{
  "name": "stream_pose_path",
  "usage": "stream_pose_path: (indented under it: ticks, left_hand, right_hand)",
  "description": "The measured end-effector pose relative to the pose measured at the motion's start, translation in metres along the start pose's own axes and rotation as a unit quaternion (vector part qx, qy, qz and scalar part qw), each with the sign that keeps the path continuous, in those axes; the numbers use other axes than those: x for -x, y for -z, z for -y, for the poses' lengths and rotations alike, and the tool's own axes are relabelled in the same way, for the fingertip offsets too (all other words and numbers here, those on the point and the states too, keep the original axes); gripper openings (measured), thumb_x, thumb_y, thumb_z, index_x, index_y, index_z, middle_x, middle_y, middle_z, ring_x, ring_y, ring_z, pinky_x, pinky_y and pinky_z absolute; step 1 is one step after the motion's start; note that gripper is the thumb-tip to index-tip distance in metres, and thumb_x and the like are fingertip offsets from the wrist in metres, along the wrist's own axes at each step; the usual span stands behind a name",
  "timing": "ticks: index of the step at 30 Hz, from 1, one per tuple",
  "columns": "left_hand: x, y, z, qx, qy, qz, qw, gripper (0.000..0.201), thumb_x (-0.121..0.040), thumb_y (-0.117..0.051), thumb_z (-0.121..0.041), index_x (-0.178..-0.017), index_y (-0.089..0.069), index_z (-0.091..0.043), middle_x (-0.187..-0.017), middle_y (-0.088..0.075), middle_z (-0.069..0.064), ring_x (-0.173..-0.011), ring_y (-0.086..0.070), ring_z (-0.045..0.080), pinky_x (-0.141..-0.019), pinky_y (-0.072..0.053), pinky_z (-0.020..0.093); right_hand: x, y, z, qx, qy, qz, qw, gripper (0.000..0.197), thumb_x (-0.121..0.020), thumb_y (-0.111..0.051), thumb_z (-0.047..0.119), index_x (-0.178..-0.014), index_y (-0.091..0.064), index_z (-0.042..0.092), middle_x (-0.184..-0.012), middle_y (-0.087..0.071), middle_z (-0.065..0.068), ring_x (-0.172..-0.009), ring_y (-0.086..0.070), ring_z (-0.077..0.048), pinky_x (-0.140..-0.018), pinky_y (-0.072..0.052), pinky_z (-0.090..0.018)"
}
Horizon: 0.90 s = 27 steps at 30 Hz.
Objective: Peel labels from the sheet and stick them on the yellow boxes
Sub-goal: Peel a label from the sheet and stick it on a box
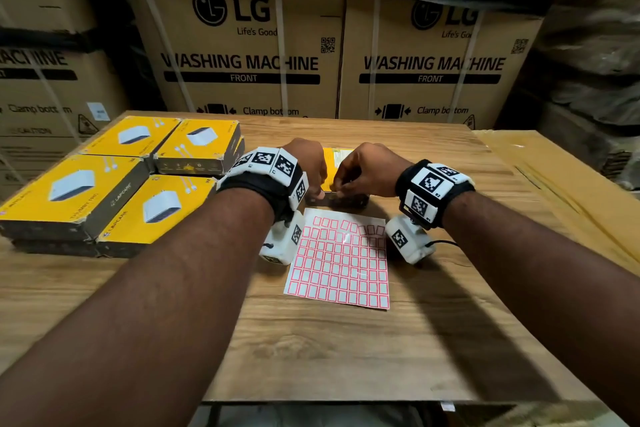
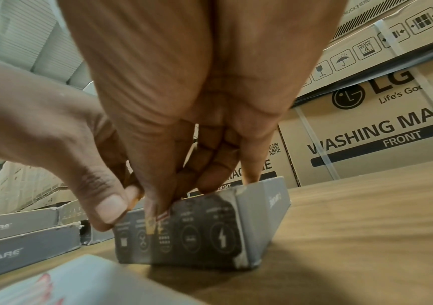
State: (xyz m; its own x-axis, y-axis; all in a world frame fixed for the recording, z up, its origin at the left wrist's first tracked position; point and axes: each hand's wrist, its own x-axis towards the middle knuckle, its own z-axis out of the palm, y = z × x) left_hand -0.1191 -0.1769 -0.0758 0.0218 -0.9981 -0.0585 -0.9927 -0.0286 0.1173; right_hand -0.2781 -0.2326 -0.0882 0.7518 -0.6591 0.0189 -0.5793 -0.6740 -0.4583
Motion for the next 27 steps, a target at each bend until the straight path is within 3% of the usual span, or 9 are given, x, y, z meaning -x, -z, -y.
stream_pose_path:
  ticks: [4, 8, 13, 17, 21, 24, 27]
  left_hand:
    - [0.002, -0.001, -0.006, 0.003, 0.013, -0.004, 1.0, 0.03, -0.073, -0.083, -0.02, -0.101, -0.077, -0.012, -0.092, -0.074, 0.002, -0.068, -0.062, 0.014, -0.069, -0.049, 0.025]
    - [0.001, -0.002, -0.011, -0.014, 0.031, -0.01, 0.999, 0.027, -0.073, -0.083, -0.02, -0.097, -0.077, -0.011, -0.095, -0.075, 0.005, -0.086, -0.07, 0.021, -0.074, -0.056, 0.031]
    - [0.0, -0.002, -0.013, -0.004, 0.046, -0.003, 0.999, 0.027, -0.073, -0.084, -0.021, -0.097, -0.077, -0.012, -0.093, -0.075, 0.004, -0.084, -0.07, 0.021, -0.08, -0.059, 0.034]
    - [0.001, -0.002, -0.012, 0.0, 0.052, -0.009, 0.999, 0.026, -0.072, -0.083, -0.021, -0.096, -0.077, -0.012, -0.095, -0.075, 0.004, -0.085, -0.07, 0.02, -0.074, -0.057, 0.03]
    - [0.002, -0.001, -0.015, -0.001, 0.055, -0.004, 0.998, 0.027, -0.072, -0.083, -0.019, -0.098, -0.076, -0.012, -0.094, -0.074, 0.005, -0.084, -0.07, 0.02, -0.072, -0.057, 0.029]
    - [0.002, -0.001, -0.016, 0.0, 0.054, -0.005, 0.999, 0.025, -0.072, -0.083, -0.018, -0.096, -0.077, -0.012, -0.093, -0.074, 0.004, -0.084, -0.07, 0.019, -0.068, -0.055, 0.028]
    - [0.004, 0.001, -0.015, 0.022, 0.057, 0.007, 0.998, 0.024, -0.073, -0.083, -0.017, -0.095, -0.077, -0.01, -0.091, -0.075, 0.006, -0.08, -0.072, 0.021, -0.077, -0.06, 0.033]
  right_hand:
    - [0.004, -0.001, -0.002, -0.005, 0.007, -0.014, 1.0, 0.008, -0.077, -0.082, 0.021, -0.083, -0.077, 0.02, -0.08, -0.073, 0.01, -0.075, -0.066, 0.0, -0.069, -0.052, -0.016]
    - [0.005, -0.004, -0.002, -0.009, 0.004, -0.024, 1.0, 0.01, -0.077, -0.082, 0.019, -0.084, -0.077, 0.017, -0.081, -0.073, 0.008, -0.075, -0.067, -0.002, -0.066, -0.052, -0.015]
    - [0.005, -0.005, -0.005, -0.039, -0.006, -0.021, 0.999, 0.007, -0.077, -0.082, 0.019, -0.08, -0.077, 0.02, -0.08, -0.074, 0.007, -0.075, -0.068, -0.004, -0.066, -0.053, -0.017]
    - [0.007, -0.004, -0.008, -0.082, -0.013, -0.01, 0.996, 0.005, -0.078, -0.081, 0.017, -0.08, -0.077, 0.02, -0.079, -0.075, 0.006, -0.078, -0.07, -0.008, -0.075, -0.057, -0.026]
    - [0.008, -0.003, -0.006, -0.138, -0.02, -0.005, 0.99, 0.003, -0.08, -0.08, 0.016, -0.081, -0.077, 0.018, -0.076, -0.075, 0.005, -0.071, -0.068, -0.005, -0.069, -0.054, -0.025]
    - [0.008, -0.004, -0.005, -0.119, -0.031, -0.014, 0.992, 0.003, -0.079, -0.081, 0.018, -0.08, -0.078, 0.018, -0.074, -0.074, 0.007, -0.069, -0.067, -0.004, -0.067, -0.053, -0.026]
    - [0.008, -0.005, -0.003, -0.088, -0.045, -0.003, 0.995, 0.004, -0.079, -0.081, 0.02, -0.08, -0.077, 0.019, -0.078, -0.074, 0.006, -0.077, -0.069, -0.011, -0.074, -0.057, -0.029]
